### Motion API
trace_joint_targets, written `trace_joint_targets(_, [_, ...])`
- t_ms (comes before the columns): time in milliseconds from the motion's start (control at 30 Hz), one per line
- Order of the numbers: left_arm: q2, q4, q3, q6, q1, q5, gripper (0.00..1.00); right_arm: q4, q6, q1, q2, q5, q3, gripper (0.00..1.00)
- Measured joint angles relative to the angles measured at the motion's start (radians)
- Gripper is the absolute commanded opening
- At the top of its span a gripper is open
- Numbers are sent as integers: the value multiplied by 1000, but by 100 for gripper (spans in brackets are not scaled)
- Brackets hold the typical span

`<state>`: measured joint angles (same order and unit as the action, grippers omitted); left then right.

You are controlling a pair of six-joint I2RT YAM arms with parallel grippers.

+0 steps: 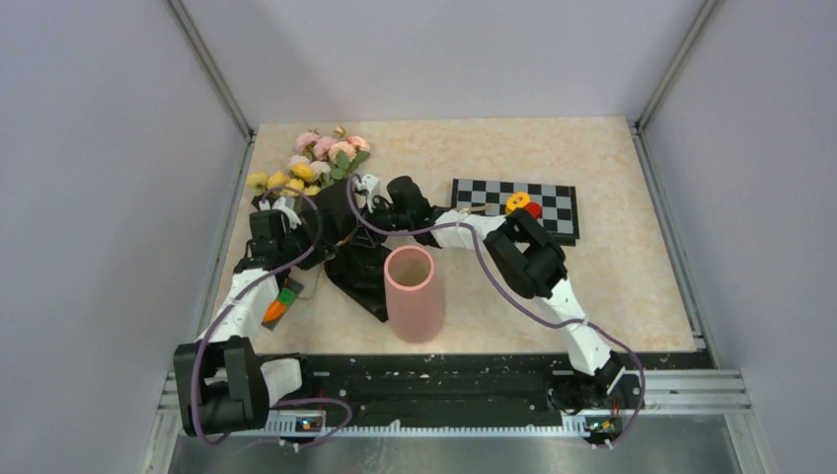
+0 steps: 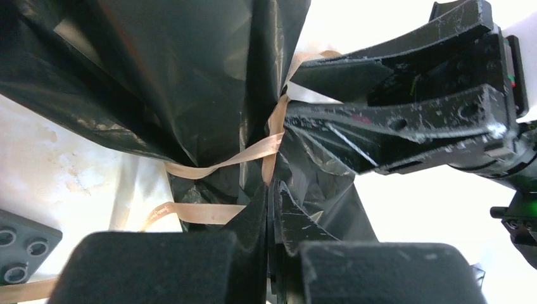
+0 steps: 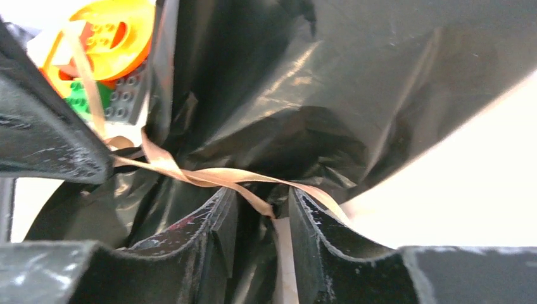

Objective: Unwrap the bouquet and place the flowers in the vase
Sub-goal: Untie the ribbon from the wrapping paper.

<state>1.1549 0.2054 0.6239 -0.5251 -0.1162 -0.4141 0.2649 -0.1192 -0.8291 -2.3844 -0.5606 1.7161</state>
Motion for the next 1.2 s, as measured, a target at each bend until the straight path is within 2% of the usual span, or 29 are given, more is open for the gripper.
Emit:
trace_joint_targets(67, [0,1,0,5,0,-9,4,12,12,-2,0,33,-8,21])
trace_joint_targets(133, [2,1,1,10,0,-22,14,43,18,-4,0,58,-34,9])
trace_joint_targets(200, [9,1,3,18,-1,-32,27,71,23,-8,1,78,-65,2])
trace_joint_targets(333, [17,9,6,31,-1,-42,46,153,18,-11,14,124,-142,0])
trace_joint_targets(433, [17,18,26,42,-1,-41,53,194,11,-11,39,150,-186,0])
trace_joint_targets(667, [25,17,73,73,-1,-11,55,270,-22,-11,69,182,-250,0])
trace_joint_targets(967, [131,9,103,82,47,20,57,288,-55,-11,72,182,-257,0])
trace_joint_targets(1200, [197,-14,108,79,79,45,52,289,-60,-11,72,179,-257,0])
